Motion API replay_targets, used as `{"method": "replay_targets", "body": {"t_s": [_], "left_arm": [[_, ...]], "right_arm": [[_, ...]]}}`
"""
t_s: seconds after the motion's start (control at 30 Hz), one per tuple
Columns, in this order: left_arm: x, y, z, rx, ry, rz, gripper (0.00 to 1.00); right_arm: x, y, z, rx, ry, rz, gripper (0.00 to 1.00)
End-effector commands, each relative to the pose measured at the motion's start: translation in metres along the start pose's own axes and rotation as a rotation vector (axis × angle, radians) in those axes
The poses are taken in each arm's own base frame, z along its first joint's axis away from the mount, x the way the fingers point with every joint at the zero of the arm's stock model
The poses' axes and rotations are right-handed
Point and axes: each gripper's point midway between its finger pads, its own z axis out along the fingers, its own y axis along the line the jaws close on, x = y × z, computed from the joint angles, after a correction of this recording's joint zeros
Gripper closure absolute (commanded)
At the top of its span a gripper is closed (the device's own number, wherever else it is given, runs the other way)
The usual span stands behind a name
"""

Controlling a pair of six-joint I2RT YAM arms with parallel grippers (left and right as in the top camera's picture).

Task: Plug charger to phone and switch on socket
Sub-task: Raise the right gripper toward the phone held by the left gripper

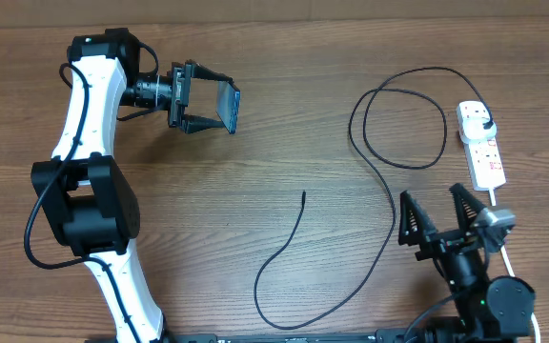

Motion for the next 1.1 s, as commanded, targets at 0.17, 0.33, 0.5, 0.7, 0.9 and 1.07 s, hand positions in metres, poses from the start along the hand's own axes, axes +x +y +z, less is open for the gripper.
{"method": "replay_targets", "body": {"t_s": [0.17,0.33,0.5,0.7,0.9,1.07], "left_arm": [[0.006,-0.009,-0.001,0.014,0.005,0.018,0.96],[0.006,-0.009,-0.001,0.013,0.004,0.018,0.96],[0.005,-0.008,-0.001,0.009,0.0,0.018,0.96],[-0.002,-0.001,-0.001,-0.03,-0.038,-0.01,0.96],[-0.009,0.009,0.002,-0.097,-0.09,-0.049,0.96],[-0.015,0.021,0.009,-0.175,-0.151,-0.119,0.96]], "right_arm": [[-0.037,0.009,0.02,0.045,0.148,0.041,0.0],[-0.039,0.024,0.044,-0.015,0.321,0.096,0.0],[-0.025,0.052,0.074,-0.17,0.564,0.208,0.0],[-0.009,0.089,0.095,-0.454,0.712,0.366,0.0],[0.015,0.087,0.114,-0.428,0.847,0.64,0.0],[0.034,0.082,0.122,-0.371,0.926,0.757,0.0]]}}
